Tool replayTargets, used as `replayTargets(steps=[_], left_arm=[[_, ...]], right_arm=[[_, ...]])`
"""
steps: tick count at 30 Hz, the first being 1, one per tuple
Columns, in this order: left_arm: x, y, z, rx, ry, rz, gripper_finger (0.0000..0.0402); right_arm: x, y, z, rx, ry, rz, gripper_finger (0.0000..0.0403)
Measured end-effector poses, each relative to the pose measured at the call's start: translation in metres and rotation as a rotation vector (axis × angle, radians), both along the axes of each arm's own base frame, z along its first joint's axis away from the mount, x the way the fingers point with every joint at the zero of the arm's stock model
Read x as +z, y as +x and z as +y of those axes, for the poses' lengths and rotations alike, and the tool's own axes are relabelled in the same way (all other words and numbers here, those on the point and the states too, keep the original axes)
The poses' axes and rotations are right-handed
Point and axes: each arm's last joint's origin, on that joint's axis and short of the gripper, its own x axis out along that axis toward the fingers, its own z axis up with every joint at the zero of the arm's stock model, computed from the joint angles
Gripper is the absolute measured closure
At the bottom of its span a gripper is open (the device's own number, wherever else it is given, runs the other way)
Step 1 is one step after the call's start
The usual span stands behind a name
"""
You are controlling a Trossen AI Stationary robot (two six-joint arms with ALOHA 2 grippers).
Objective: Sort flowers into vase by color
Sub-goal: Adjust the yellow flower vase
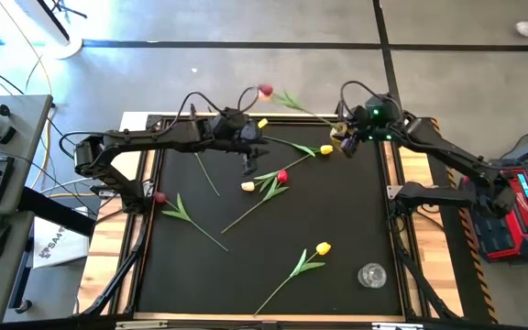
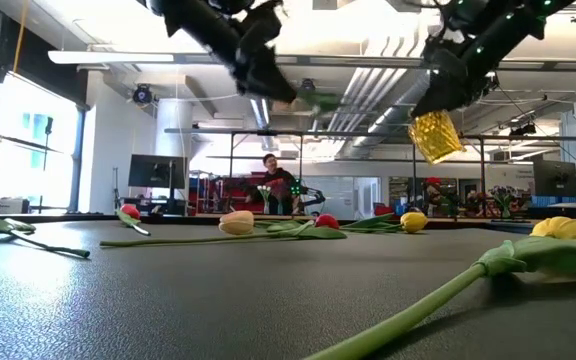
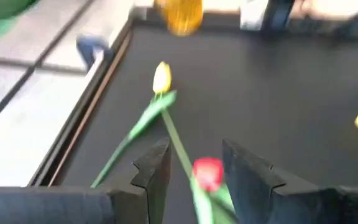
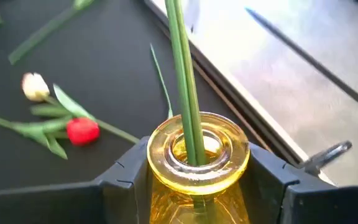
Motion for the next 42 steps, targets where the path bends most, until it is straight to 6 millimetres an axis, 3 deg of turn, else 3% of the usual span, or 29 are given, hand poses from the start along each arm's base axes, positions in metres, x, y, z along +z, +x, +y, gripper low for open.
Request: replayTargets(steps=[8, 21, 32, 42], left_arm=[[0.028, 0.012, 0.003, -0.011, 0.066, -0.313, 0.0268], [0.044, 0.009, 0.018, 0.02, 0.169, -0.45, 0.0268], [0.068, 0.019, 0.018, 0.011, 0.188, -0.538, 0.0268], [0.093, 0.038, 0.023, -0.019, 0.13, -0.563, 0.0268]], right_arm=[[0.022, -0.006, 0.014, 0.025, -0.128, -0.252, 0.0239], [0.048, 0.01, 0.036, 0.159, -0.268, -0.468, 0.0239], [0.037, 0.037, 0.037, 0.161, -0.186, -0.478, 0.0239], [0.029, 0.047, 0.038, 0.176, -0.15, -0.446, 0.0239]])
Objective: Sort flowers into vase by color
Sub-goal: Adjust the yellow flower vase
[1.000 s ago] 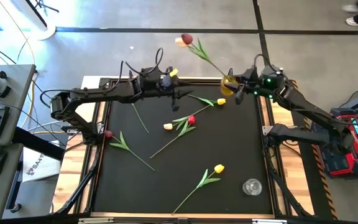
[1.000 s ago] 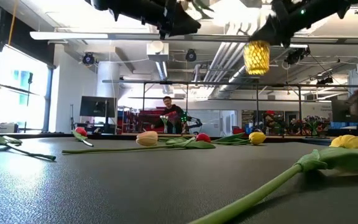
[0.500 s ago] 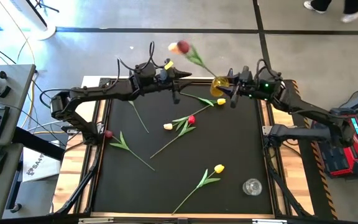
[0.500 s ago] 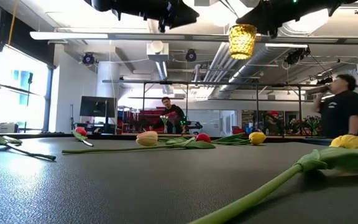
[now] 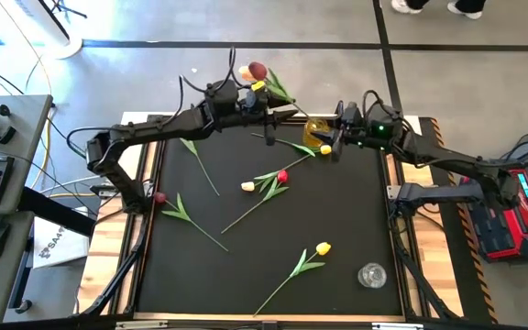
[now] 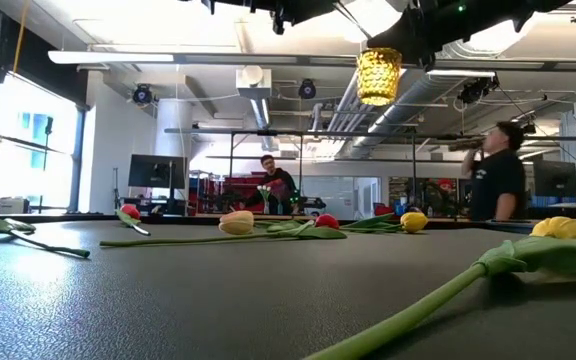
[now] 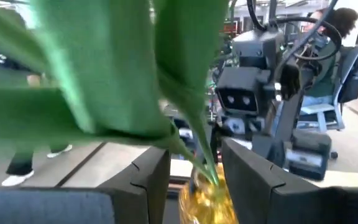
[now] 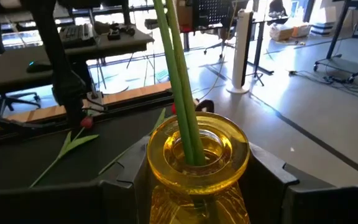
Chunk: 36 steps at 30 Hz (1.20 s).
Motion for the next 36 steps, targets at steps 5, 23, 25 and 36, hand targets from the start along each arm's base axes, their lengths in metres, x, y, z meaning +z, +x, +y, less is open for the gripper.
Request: replayTargets(steps=[5, 23, 25, 36], left_arm=[[0.01, 0.013, 0.003, -0.035, -0.017, -0.012, 0.0268], [-0.017, 0.057, 0.013, -0.008, -0.061, 0.099, 0.0266], [-0.019, 0.057, 0.014, 0.028, -0.06, 0.124, 0.0257], [-0.038, 0.045, 0.029, 0.155, -0.154, 0.328, 0.0118]], right_arm=[[-0.007, 0.004, -0.002, -0.024, 0.019, 0.049, 0.0239], [-0.027, -0.009, -0.017, -0.294, 0.148, 0.216, 0.0225], [-0.028, -0.013, -0.022, -0.302, 0.178, 0.202, 0.0219], [-0.031, -0.037, -0.051, -0.464, 0.292, 0.173, 0.0215]])
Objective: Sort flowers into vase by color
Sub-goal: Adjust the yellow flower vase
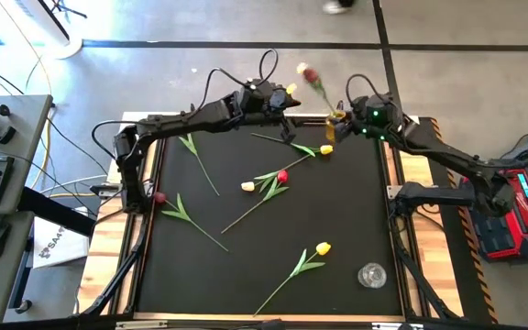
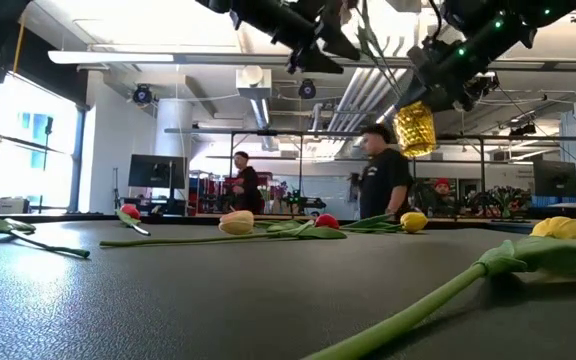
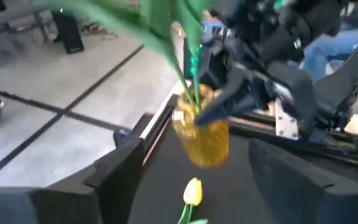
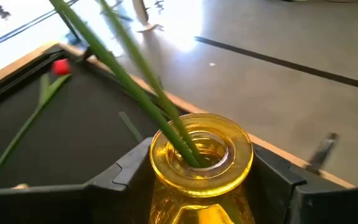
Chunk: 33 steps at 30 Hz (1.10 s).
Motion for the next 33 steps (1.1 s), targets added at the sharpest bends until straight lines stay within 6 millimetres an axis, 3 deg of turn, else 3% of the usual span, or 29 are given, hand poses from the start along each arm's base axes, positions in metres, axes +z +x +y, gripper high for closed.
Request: replayTargets(steps=[7, 14, 17, 25, 33], left_arm=[[-0.013, -0.007, 0.002, -0.015, -0.08, 0.126, 0.0102], [-0.022, -0.011, 0.0, -0.043, -0.087, 0.233, 0.0108], [-0.025, -0.013, -0.001, -0.055, -0.082, 0.274, 0.0108], [-0.025, -0.014, -0.001, -0.086, -0.033, 0.304, 0.0108], [-0.025, -0.014, -0.001, -0.094, -0.019, 0.305, 0.0108]], right_arm=[[-0.005, -0.016, -0.016, -0.202, -0.041, 0.016, 0.0215], [-0.067, -0.018, -0.009, -0.34, -0.081, -0.139, 0.0215], [-0.088, -0.023, -0.002, -0.406, -0.113, -0.119, 0.0215], [-0.119, -0.029, 0.013, -0.495, -0.109, 0.007, 0.0215], [-0.154, -0.042, 0.031, -0.557, -0.12, -0.041, 0.0215]])
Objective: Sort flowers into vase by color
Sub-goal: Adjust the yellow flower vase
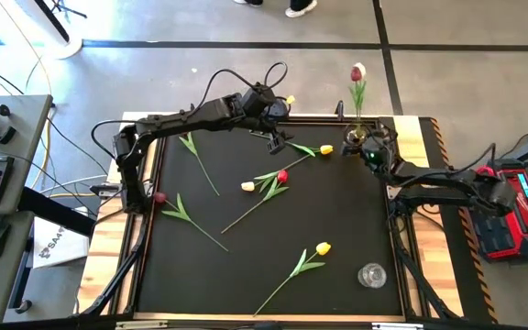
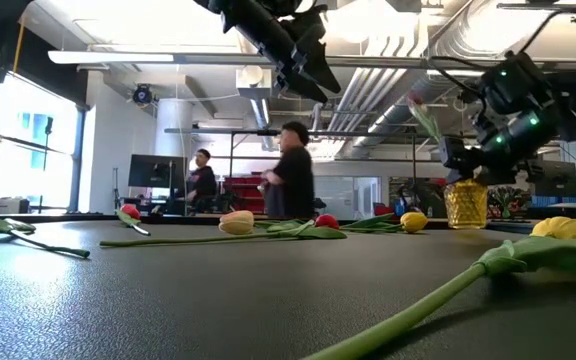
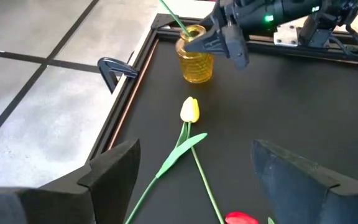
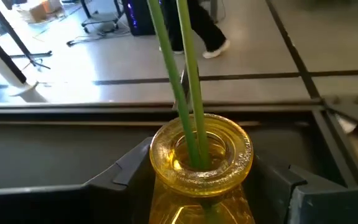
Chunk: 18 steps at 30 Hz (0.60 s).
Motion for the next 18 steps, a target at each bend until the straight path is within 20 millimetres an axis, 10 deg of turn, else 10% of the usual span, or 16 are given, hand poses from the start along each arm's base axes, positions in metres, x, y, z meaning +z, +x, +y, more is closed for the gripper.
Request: replayTargets(steps=[18], left_arm=[[-0.0048, -0.0018, -0.0012, -0.007, -0.009, 0.048, 0.0108]], right_arm=[[-0.0117, -0.0069, 0.0053, -0.015, 0.01, 0.07, 0.0149]])
